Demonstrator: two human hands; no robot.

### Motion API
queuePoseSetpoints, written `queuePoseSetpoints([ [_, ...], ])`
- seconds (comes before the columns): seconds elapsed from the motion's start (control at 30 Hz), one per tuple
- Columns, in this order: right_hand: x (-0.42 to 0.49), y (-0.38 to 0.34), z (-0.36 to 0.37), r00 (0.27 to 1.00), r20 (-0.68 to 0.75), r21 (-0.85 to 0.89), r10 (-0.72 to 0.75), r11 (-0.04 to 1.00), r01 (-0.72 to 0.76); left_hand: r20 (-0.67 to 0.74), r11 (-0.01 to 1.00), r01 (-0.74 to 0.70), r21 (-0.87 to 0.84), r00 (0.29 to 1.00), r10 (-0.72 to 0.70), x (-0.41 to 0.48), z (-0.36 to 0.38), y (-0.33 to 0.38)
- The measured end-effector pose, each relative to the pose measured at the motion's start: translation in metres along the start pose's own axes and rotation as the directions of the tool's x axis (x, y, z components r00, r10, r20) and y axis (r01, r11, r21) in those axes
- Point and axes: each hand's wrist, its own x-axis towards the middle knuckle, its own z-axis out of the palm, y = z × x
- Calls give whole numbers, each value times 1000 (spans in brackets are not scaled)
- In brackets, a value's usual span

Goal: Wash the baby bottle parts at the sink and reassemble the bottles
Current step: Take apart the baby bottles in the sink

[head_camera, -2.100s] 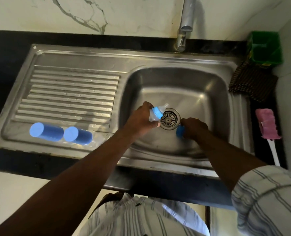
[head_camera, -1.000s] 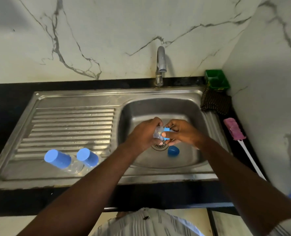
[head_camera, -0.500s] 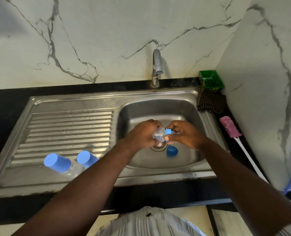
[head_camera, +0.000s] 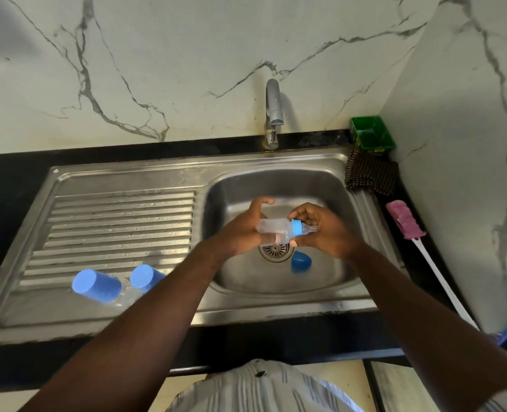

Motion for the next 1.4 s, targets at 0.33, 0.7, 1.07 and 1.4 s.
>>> queuePoseSetpoints([
  [0.33, 11, 14, 0, 998, -30, 89, 51, 995, -48, -142, 971, -112, 211, 979, 144, 10, 6, -18],
  [0.7, 21, 34, -1, 997, 12, 21, 75, 997, -76, -119, 923, 241, -300, 951, -287, 24, 5, -19],
  [1.07, 25, 51, 4, 988, -15, -252, 157, 955, -156, -71, 769, 425, 478, 891, -449, 70, 13, -100],
  [1.4, 16, 67, 11, 970, -54, -248, 235, 938, -241, 53, 645, 320, 694, 871, -488, 86, 47, -128],
])
